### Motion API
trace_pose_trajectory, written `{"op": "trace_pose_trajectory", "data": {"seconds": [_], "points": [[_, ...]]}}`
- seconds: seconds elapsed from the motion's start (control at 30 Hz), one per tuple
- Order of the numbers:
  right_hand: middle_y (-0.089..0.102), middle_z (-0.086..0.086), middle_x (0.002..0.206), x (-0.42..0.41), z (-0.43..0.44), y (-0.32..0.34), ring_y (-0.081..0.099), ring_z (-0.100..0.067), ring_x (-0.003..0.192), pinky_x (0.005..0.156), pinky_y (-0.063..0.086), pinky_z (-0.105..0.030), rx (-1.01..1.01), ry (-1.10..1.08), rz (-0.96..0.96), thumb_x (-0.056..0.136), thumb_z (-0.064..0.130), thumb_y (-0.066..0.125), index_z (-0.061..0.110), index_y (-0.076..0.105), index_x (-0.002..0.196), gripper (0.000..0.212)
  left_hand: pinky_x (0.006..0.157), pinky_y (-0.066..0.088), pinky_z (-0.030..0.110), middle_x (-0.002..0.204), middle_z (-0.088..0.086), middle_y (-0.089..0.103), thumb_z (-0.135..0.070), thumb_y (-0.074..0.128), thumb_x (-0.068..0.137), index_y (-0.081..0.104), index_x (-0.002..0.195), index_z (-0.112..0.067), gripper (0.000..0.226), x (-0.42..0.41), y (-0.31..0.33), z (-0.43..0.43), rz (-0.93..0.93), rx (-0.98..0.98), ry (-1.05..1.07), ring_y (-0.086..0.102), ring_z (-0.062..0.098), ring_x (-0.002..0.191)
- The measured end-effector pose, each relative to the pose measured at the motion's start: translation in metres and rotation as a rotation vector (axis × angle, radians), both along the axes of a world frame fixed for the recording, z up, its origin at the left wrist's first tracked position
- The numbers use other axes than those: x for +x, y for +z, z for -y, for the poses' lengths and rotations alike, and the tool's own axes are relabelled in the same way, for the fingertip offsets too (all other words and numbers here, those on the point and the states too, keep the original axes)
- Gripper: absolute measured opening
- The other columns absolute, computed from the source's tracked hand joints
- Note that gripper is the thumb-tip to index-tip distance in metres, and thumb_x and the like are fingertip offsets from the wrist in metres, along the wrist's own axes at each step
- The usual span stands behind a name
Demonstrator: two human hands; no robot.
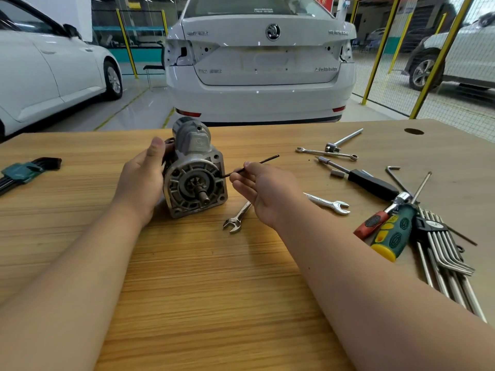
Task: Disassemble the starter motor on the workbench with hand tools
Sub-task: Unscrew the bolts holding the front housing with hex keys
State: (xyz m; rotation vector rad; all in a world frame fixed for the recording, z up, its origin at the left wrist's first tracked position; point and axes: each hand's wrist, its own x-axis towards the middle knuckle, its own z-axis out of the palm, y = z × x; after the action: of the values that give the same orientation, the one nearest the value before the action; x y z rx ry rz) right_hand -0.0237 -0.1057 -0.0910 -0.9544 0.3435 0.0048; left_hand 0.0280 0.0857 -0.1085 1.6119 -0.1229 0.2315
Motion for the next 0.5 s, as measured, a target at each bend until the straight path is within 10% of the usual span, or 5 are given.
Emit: {"op": "trace_pose_trajectory", "data": {"seconds": [0.17,0.5], "points": [[0.069,-0.011,0.059,-0.005,-0.012,0.0,0.07,-0.018,0.056,0.05,0.055,-0.021,0.001,-0.044,0.02,0.096,0.01,0.059,-0.003,0.058,0.095,0.013,0.095,0.047,0.062,0.103,0.023,0.069,-0.073,0.065,0.064,0.074,0.078,-0.035,0.041,0.0,-0.001,0.004,-0.005,-0.008,0.014,0.065,0.038,0.102],[0.064,-0.004,0.054,-0.015,-0.021,0.005,0.062,-0.012,0.045,0.041,0.051,-0.02,-0.176,0.204,-0.081,0.101,0.023,0.052,0.002,0.06,0.089,0.025,0.086,0.053,0.044,0.077,-0.012,0.072,-0.068,0.056,0.067,0.072,0.075,-0.044,0.03,0.0,-0.004,0.006,0.036,0.049,0.04,0.066,0.012,0.084]]}}
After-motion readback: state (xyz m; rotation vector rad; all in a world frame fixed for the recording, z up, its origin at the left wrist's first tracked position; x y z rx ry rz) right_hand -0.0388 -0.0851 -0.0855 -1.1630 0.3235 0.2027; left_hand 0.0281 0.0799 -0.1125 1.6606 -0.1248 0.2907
